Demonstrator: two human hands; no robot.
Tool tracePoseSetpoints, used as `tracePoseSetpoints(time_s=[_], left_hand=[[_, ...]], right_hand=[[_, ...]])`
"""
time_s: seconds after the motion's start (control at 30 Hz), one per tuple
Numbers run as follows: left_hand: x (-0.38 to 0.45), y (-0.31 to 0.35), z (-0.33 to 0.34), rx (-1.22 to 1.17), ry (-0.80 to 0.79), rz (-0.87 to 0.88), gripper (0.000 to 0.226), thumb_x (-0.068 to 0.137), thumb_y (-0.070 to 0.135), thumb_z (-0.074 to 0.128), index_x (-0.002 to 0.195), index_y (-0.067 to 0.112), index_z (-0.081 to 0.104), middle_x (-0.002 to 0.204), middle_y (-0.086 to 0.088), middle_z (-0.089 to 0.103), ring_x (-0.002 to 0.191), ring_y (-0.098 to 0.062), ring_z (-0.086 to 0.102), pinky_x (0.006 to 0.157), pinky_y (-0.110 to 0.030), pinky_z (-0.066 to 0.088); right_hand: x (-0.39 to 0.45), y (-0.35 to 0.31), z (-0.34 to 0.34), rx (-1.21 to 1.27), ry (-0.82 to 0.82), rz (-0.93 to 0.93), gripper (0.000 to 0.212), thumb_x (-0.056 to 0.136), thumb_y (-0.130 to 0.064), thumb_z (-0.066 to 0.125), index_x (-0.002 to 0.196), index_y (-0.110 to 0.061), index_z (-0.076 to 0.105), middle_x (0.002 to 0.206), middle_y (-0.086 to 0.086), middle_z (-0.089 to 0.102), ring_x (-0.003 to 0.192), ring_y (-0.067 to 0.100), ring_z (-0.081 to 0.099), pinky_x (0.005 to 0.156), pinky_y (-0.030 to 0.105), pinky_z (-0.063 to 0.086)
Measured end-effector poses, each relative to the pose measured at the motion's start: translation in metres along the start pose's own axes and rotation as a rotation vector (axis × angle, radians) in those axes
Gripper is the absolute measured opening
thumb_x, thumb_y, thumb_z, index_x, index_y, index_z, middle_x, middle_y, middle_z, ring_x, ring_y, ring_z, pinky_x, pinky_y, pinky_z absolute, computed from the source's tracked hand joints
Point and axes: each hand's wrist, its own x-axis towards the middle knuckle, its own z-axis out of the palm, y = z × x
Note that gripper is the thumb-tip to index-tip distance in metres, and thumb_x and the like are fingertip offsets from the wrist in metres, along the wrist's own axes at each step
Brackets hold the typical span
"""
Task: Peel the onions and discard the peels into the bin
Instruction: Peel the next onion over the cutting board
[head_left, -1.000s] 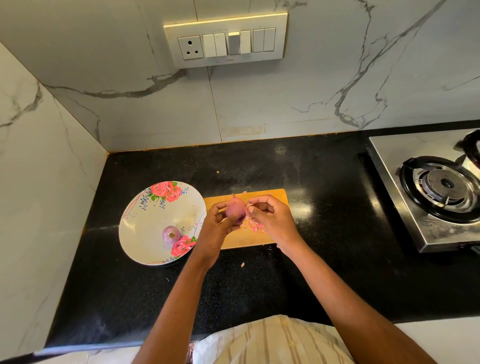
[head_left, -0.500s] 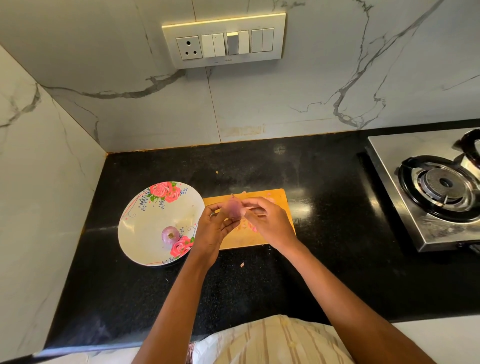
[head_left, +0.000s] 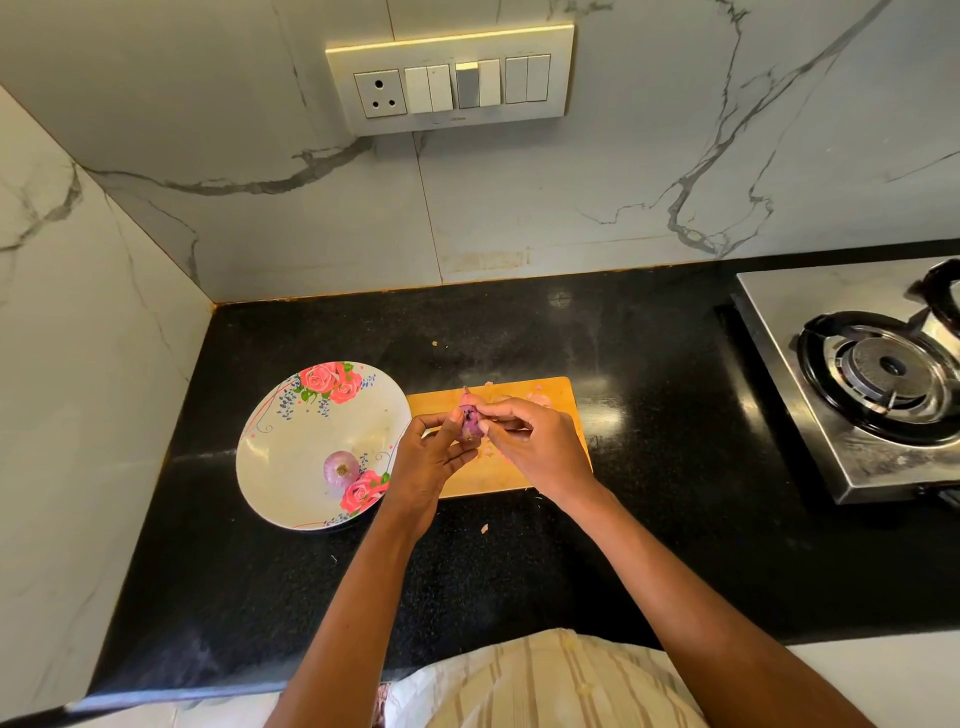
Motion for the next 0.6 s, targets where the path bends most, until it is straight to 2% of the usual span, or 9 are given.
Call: tracePoseSetpoints(time_s=[0.1,0.2,0.33,0.4,0.5,0.6], left_hand=[[-0.0002,-0.0002,-0.0014,-0.007,0.000,-0.015,0.037,0.099,0.032,0.060,0.123,0.005,0.055,0.113,-0.013,0.073,0.100,-0.027,0.075,0.087,-0.033,0.061],[-0.0011,0.0005,-0.0019,-0.056,-0.017,-0.029,0.029,0.100,0.031,0.060,0.117,0.007,0.057,0.110,-0.012,0.074,0.099,-0.028,0.074,0.086,-0.033,0.061],[-0.0021,0.0027,0.0003,-0.057,-0.005,-0.022,0.019,0.100,0.025,0.060,0.113,0.011,0.057,0.098,-0.001,0.076,0.099,-0.027,0.075,0.086,-0.033,0.061],[-0.0029,0.0034,0.0017,-0.031,0.003,-0.003,0.017,0.100,0.025,0.060,0.112,0.013,0.057,0.098,0.001,0.075,0.099,-0.026,0.075,0.089,-0.035,0.060],[-0.0038,0.0049,0.0029,0.012,0.004,0.022,0.025,0.098,0.029,0.061,0.116,0.011,0.056,0.105,-0.005,0.074,0.099,-0.025,0.075,0.088,-0.034,0.060],[-0.0034,0.0044,0.0026,0.033,0.005,0.034,0.037,0.097,0.033,0.063,0.122,0.007,0.055,0.109,-0.009,0.075,0.100,-0.025,0.075,0.085,-0.031,0.061]], right_hand=[[0.0002,-0.0001,-0.0012,-0.042,0.013,-0.021,0.024,0.093,-0.005,0.071,0.116,-0.010,0.076,0.116,-0.007,0.073,0.104,-0.008,0.066,0.089,0.013,0.053],[-0.0003,0.0036,-0.0024,-0.057,0.053,-0.013,0.023,0.094,-0.001,0.067,0.112,-0.011,0.077,0.112,-0.011,0.073,0.102,-0.005,0.068,0.088,0.018,0.056],[0.0002,0.0047,-0.0017,-0.018,0.022,0.033,0.022,0.096,-0.010,0.069,0.117,-0.013,0.075,0.114,-0.006,0.075,0.102,0.000,0.069,0.088,0.021,0.058],[-0.0009,0.0009,0.0001,0.044,-0.022,0.066,0.028,0.094,-0.015,0.073,0.122,-0.014,0.073,0.115,-0.006,0.074,0.104,0.001,0.069,0.089,0.021,0.058],[-0.0019,-0.0005,0.0026,0.036,-0.011,0.052,0.031,0.091,-0.015,0.077,0.121,-0.014,0.073,0.113,-0.007,0.074,0.103,0.001,0.069,0.088,0.022,0.058],[-0.0022,-0.0010,0.0015,0.005,0.026,0.027,0.023,0.090,-0.014,0.077,0.112,-0.016,0.076,0.106,-0.011,0.074,0.098,-0.001,0.069,0.084,0.015,0.056]])
